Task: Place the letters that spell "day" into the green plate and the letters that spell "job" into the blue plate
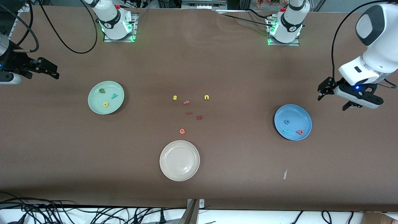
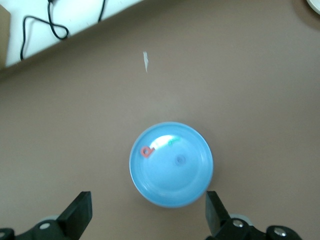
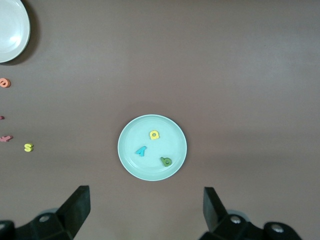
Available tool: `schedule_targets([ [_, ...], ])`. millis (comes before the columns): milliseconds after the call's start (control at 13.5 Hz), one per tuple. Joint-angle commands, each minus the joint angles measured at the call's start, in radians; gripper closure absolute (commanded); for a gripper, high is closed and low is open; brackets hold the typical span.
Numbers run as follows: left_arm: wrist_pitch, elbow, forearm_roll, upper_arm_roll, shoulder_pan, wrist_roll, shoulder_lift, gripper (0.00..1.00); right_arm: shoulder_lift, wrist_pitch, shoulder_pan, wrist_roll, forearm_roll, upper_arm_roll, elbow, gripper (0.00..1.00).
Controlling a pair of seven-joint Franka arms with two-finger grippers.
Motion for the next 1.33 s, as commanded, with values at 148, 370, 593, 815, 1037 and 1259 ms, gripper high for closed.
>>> schedule_targets([
  [148,-0.262,0.108,0.03,0.005,0.01,-0.069,-0.077,0.0,-0.009,-0.019,0.0,-0.013,0.008,0.002,0.003,0.0],
  [370,-0.386,0.172,0.033,0.005,0.019,-0.084,-0.071,0.0,-0.009,-0.019,0.0,-0.012,0.005,0.002,0.004,0.0],
  [593,-0.467,0.217,0.033,0.041,0.014,-0.191,-0.049,0.0,-0.009,-0.018,0.0,-0.013,0.005,0.003,0.004,0.0],
  [815,-0.586,0.349,0.033,0.043,0.0,-0.294,0.029,0.0,-0.009,-0.018,0.0,-0.013,0.005,0.003,0.004,0.0],
  [1037,-0.627,0.415,0.033,0.041,-0.009,-0.432,0.071,0.0,-0.009,-0.018,0.0,-0.013,0.005,0.003,0.004,0.0],
  [1259,-0.627,0.42,0.036,0.035,-0.018,-0.454,0.081,0.0,-0.007,-0.018,0.0,-0.013,0.006,0.002,0.004,0.0],
])
